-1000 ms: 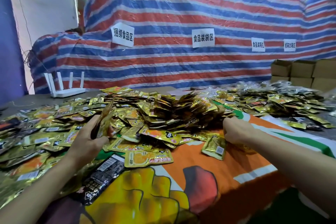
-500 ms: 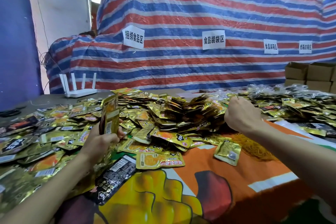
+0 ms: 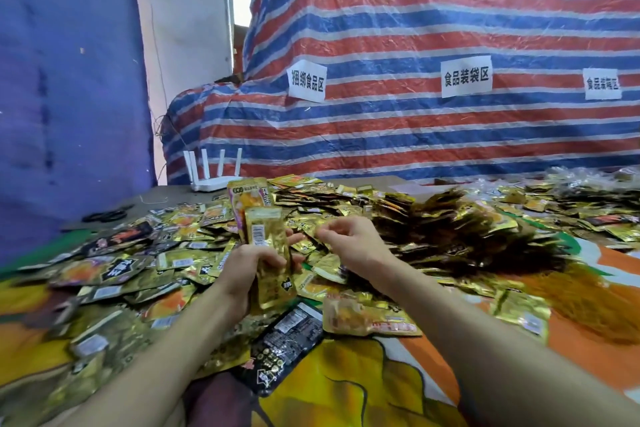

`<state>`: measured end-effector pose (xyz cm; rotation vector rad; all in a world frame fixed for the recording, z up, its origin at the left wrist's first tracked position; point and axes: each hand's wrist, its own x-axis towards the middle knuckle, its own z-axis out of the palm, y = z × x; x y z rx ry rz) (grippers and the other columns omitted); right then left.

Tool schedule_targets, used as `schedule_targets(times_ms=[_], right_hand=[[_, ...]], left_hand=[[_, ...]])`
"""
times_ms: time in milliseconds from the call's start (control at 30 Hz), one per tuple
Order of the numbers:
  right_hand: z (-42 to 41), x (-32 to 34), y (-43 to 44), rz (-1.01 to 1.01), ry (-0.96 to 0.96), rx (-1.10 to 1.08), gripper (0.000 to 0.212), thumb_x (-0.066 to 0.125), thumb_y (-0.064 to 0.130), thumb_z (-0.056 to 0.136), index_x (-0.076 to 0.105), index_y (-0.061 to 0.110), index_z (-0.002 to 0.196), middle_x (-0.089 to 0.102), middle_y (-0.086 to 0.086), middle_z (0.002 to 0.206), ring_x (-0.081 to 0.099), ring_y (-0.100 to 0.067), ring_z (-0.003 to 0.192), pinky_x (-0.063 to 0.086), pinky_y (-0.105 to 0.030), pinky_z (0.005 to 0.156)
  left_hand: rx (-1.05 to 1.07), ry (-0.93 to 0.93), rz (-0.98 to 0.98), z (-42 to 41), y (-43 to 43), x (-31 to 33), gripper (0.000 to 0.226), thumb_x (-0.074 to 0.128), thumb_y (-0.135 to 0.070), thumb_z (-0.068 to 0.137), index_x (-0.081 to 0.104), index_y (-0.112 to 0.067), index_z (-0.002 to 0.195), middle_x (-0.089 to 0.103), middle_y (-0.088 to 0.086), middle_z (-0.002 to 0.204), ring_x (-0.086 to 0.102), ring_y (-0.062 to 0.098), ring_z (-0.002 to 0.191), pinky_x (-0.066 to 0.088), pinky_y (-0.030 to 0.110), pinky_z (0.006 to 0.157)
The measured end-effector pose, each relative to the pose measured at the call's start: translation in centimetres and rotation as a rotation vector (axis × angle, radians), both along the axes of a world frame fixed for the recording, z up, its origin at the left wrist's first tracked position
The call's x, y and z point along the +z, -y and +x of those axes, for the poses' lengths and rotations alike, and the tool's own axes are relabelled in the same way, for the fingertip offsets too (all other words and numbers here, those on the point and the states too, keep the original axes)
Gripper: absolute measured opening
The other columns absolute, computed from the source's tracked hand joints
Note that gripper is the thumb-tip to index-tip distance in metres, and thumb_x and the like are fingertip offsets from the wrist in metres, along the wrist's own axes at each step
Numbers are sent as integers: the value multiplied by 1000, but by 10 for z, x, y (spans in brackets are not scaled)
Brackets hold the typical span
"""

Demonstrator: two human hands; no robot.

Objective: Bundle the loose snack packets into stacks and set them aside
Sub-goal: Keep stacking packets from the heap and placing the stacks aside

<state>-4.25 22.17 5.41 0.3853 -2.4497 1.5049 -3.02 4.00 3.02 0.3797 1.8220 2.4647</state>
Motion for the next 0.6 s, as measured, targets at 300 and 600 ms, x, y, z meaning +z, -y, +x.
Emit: schedule_targets(times_ms=[300,600], right_hand=[[-32,-44,35,-65,81,-60,21,51,17,103,61,9,86,57,0,78,52,-10,60,44,-22,51],[-15,-21,0,-511,364,577,15,46,20,69,55,20,56,66,-4,79,60,-16,77,36,-38,76]], left_hand=[[-38,113,73,-7,0,-3,47,43,16,75,58,3,117,64,12,78,65,24,67,58,37,64],[-249,160,308,-10,12,-4,56,41,7,67,51,-1,121,54,9,81,58,24,69,51,37,74]])
